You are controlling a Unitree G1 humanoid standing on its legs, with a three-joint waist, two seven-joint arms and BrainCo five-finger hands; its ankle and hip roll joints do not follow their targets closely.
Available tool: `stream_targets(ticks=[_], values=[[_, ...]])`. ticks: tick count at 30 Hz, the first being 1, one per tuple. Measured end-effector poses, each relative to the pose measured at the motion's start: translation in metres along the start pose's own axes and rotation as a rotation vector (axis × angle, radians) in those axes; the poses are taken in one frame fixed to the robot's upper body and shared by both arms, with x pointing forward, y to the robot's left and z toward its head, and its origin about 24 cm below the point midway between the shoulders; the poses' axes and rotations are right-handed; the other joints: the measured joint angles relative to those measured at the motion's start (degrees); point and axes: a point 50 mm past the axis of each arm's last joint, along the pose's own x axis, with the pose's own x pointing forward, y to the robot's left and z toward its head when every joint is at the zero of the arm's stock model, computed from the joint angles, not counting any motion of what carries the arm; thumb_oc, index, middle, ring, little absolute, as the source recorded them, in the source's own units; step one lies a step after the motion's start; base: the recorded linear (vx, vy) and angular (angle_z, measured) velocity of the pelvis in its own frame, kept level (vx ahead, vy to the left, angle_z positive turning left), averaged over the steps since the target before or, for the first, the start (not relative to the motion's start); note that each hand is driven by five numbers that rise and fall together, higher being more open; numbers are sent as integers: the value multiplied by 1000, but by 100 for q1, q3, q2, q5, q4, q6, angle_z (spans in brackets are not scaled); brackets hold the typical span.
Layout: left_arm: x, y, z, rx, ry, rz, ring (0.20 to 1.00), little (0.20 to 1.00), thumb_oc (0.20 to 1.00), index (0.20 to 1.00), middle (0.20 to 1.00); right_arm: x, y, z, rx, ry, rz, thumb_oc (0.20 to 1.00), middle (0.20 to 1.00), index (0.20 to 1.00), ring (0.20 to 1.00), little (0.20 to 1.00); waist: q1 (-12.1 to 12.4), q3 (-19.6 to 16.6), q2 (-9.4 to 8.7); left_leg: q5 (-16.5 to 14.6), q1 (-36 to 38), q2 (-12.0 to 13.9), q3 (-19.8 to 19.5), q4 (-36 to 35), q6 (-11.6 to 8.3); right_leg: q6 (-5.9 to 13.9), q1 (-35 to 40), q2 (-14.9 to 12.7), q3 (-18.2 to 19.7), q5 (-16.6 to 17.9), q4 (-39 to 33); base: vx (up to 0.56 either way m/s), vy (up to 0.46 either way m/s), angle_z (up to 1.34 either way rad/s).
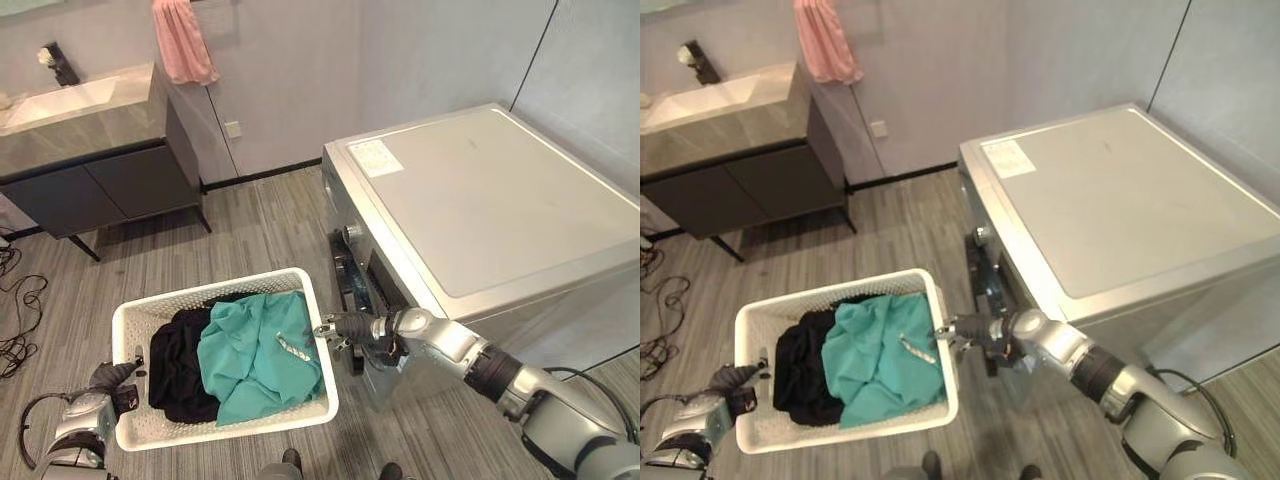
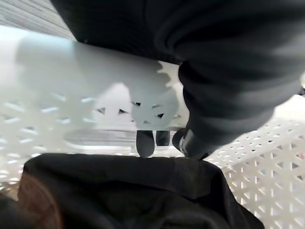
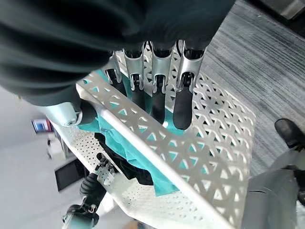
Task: Grab the laundry basket,head to the washer,open it,put in the laundry and shut it.
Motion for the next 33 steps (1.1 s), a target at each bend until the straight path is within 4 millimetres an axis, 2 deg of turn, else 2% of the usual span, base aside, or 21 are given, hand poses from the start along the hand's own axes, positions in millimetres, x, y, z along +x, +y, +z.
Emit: stream_targets(ticks=[3, 8, 11, 12, 15, 16, 18, 19, 20, 21, 22, 24, 25, 26, 27, 28, 30, 32, 33], values=[[0, 4, 0, 2, 7, 12, 200, 200, 200, 200, 200, 5, -3, 8, -10, -4, -1, 200, 200, 200, 200, 200, 147, -26, -40, -83, 28, -16, -30, -14, -12, -9, 43, -47, -44, -34, 64, 27, 15, 14], [-3, 25, 12, 8, -16, 67, 200, 200, 200, 200, 200, 20, -3, 33, -34, -34, 8, 200, 200, 200, 200, 200, 285, -89, -143, -77, 21, -109, -177, -33, -12, 43, 24, -183, -150, -150, 322, 23, 9, 16], [-5, 39, 24, -16, -43, 117, 200, 200, 200, 200, 200, 25, -2, 62, -110, -74, 16, 200, 200, 200, 200, 200, 420, -117, -182, -55, -22, -133, -288, -16, -38, 42, 27, -220, -228, -182, 357, 54, 2, 16], [-5, 43, 30, -38, -61, 125, 200, 200, 200, 200, 200, 24, -4, 79, -145, -98, 6, 200, 200, 200, 200, 200, 444, -123, -193, -49, -68, -133, -318, 2, -46, 38, 26, -219, -279, -187, 342, 55, 4, 23], [-4, 43, 56, -111, -127, 127, 200, 200, 200, 200, 200, 19, -15, 115, -212, -170, -70, 200, 200, 200, 200, 200, 542, -240, -257, -42, -75, -163, -455, 2, -54, 78, 35, -252, -308, -274, 364, 73, 6, 24], [-4, 41, 74, -95, -162, 117, 200, 200, 200, 200, 200, 15, -22, 123, -217, -184, -114, 200, 200, 200, 200, 200, 534, -261, -291, -42, -78, -191, -482, -1, -54, 89, 20, -306, -349, -338, 443, 77, 17, 17], [-10, 35, 134, -35, -289, 95, 200, 200, 200, 200, 200, -1, -42, 136, -237, -188, -196, 200, 200, 200, 200, 200, 437, -353, -429, -48, -154, -218, -476, -1, -53, 106, -104, -348, -334, -410, 536, 78, 26, 6], [-15, 29, 165, 25, -352, 83, 200, 200, 200, 200, 200, -11, -54, 140, -234, -180, -242, 200, 200, 200, 200, 200, 389, -390, -488, -39, -195, -225, -460, -1, -54, 107, -164, -363, -324, -409, 564, 95, 35, -2], [-21, 17, 194, 29, -423, 55, 200, 200, 200, 200, 200, -26, -69, 146, -248, -166, -310, 200, 200, 200, 200, 200, 147, -415, -527, -38, -222, -260, -445, 6, -54, 123, -216, -396, -289, -407, 580, 105, 38, -4], [-24, 11, 207, 25, -456, 39, 200, 200, 200, 200, 200, -35, -74, 151, -263, -167, -334, 200, 200, 200, 200, 200, 78, -424, -528, -37, -247, -276, -433, 6, -53, 131, -254, -419, -280, -403, 593, 113, 41, -19], [-30, -7, 229, 85, -502, 4, 200, 200, 200, 200, 200, -58, -89, 164, -289, -171, -405, 200, 200, 200, 200, 200, -43, -441, -537, -25, -273, -305, -292, -2, -36, 171, -371, -443, -148, -355, 606, 58, 29, -42], [-34, -24, 242, 112, -536, -46, 200, 200, 200, 200, 200, -79, -102, 179, -299, -209, -494, 200, 200, 200, 200, 200, -172, -449, -520, -17, -276, -322, -134, 1, -25, 175, -459, -443, 22, -245, 563, 76, 38, -51], [-35, -43, 248, 114, -555, -102, 200, 200, 200, 200, 200, -98, -115, 182, -283, -228, -575, 200, 200, 200, 200, 200, -368, -464, -509, -11, -267, -339, -67, 11, -15, 207, -461, -419, 115, -166, 480, 76, 41, -30], [-36, -56, 251, 128, -563, -131, 200, 200, 200, 200, 200, -108, -122, 183, -276, -225, -615, 200, 200, 200, 200, 200, -445, -463, -506, -11, -272, -349, -12, 8, -15, 213, -470, -425, 131, -153, 429, 65, 36, -22], [-39, -75, 257, 148, -579, -182, 200, 200, 200, 200, 200, -120, -132, 182, -254, -219, -670, 200, 200, 200, 200, 200, -469, -463, -502, -4, -273, -352, 11, 0, -5, 217, -472, -424, 151, -122, 412, 57, 27, -30], [-43, -100, 261, 173, -593, -255, 200, 200, 200, 200, 200, -136, -144, 181, -221, -208, -752, 200, 200, 200, 200, 200, -596, -467, -497, -1, -269, -358, 61, 19, 0, 228, -491, -399, 262, -58, 325, 57, 26, -27], [-49, -136, 266, 239, -599, -317, 200, 200, 200, 200, 200, -164, -162, 172, -158, -178, -861, 200, 200, 200, 200, 200, -749, -478, -444, -14, -297, -389, 120, 5, 22, 246, -532, -418, 288, -43, 255, 23, 23, -19], [-59, -164, 274, 262, -619, -368, 200, 200, 200, 200, 200, -182, -168, 176, -140, -180, -934, 200, 200, 200, 200, 200, -822, -522, -373, -16, -412, -411, 223, 9, 95, 257, -704, -415, 454, 37, 236, 28, 36, -40], [-62, -170, 277, 288, -627, -387, 200, 200, 200, 200, 200, -190, -169, 181, -163, -172, -964, 200, 200, 200, 200, 200, -971, -532, -326, -7, -464, -428, 330, 11, 110, 251, -838, -393, 566, 142, 157, 16, 30, -56]])
